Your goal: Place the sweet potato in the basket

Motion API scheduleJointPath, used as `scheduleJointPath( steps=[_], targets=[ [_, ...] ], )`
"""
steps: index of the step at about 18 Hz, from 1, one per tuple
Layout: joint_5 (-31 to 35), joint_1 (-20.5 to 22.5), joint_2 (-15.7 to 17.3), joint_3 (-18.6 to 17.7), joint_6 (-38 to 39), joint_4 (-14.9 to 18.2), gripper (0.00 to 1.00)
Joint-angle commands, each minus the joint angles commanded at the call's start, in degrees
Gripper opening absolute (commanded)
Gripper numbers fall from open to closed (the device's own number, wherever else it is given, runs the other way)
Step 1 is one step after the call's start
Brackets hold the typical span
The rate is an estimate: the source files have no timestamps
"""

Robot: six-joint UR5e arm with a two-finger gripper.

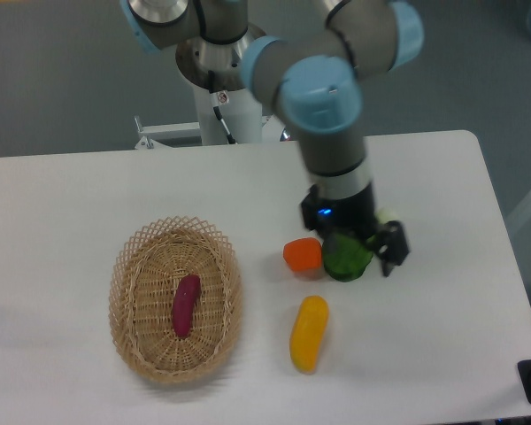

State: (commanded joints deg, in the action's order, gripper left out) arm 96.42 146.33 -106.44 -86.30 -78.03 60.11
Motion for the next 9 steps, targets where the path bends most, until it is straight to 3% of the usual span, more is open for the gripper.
scheduleJointPath(
  steps=[4,9],
  targets=[
    [-0.61,1.68,2.37,-0.80,-2.22,2.55,1.00],
    [-1.23,2.46,2.55,-1.06,-2.22,2.46,1.00]
  ],
)
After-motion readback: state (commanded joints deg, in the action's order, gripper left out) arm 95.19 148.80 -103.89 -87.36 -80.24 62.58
